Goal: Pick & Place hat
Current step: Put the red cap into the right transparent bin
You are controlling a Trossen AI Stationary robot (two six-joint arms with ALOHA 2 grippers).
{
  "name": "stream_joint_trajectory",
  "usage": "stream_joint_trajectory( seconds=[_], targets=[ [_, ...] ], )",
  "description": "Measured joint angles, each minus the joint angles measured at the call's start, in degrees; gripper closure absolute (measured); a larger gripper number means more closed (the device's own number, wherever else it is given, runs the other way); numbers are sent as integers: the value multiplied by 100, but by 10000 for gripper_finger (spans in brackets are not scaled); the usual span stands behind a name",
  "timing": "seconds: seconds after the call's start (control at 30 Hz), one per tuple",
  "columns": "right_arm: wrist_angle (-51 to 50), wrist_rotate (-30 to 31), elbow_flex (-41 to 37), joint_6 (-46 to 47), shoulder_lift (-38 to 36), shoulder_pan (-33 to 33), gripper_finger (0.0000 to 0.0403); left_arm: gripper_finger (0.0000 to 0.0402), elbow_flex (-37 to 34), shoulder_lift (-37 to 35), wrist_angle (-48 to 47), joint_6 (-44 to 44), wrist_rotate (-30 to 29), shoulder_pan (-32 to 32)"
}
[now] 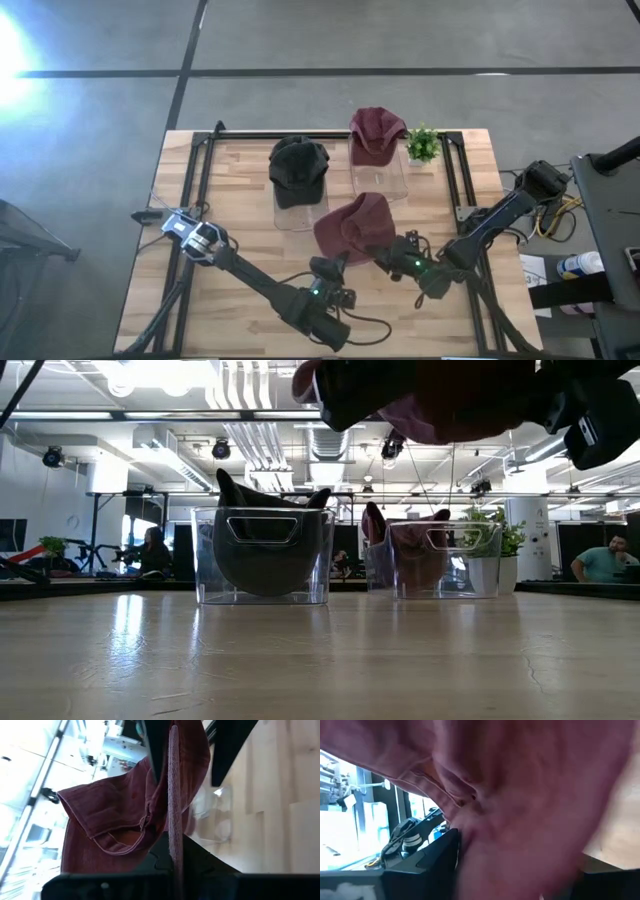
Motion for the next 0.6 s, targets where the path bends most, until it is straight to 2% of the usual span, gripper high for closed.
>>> stream_joint_trajectory(
  seconds=[0.3,0.5,0.6],
  targets=[
    [-11,11,-98,8,0,-102,192,383,0,2,136,13,498,2],
    [-7,13,-129,127,2,-102,259,382,0,2,167,4,548,53],
    [-7,15,-129,101,2,-102,296,382,0,2,217,-33,812,134]
  ],
)
